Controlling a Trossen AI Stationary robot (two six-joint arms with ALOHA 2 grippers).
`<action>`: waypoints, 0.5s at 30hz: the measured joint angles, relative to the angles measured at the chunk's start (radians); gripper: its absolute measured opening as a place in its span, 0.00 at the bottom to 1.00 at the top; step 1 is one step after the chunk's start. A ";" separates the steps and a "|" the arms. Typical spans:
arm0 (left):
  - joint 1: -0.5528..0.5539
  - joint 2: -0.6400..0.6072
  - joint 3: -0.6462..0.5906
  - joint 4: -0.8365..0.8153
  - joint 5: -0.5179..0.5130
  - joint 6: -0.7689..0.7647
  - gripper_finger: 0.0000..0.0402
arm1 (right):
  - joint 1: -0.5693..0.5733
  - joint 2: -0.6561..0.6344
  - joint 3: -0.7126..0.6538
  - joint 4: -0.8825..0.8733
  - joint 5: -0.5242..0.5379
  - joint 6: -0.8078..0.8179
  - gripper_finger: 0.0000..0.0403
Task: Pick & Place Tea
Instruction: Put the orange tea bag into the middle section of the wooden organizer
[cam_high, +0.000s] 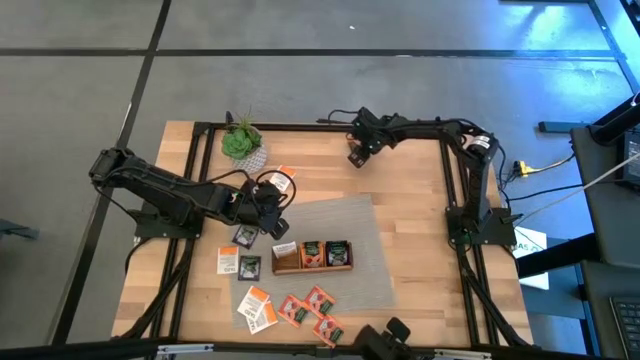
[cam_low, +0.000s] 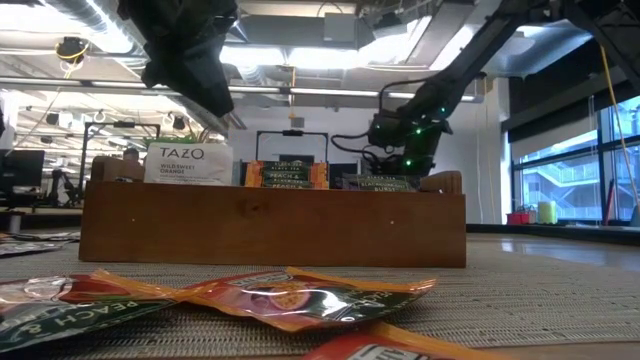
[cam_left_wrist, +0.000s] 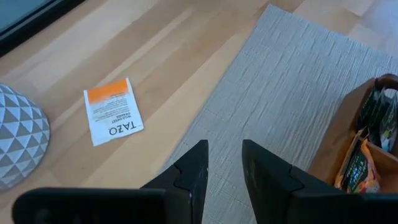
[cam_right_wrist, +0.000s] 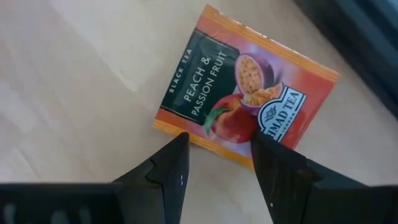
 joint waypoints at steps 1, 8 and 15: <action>0.000 0.000 0.000 0.001 -0.002 0.000 0.24 | 0.004 -0.002 0.000 -0.019 0.000 0.006 0.43; 0.000 0.003 0.000 0.070 -0.005 0.015 0.24 | 0.086 -0.004 0.000 -0.174 0.027 0.056 0.43; 0.000 0.081 0.000 0.273 0.003 0.135 0.24 | 0.239 -0.003 -0.012 -0.190 0.114 0.134 0.43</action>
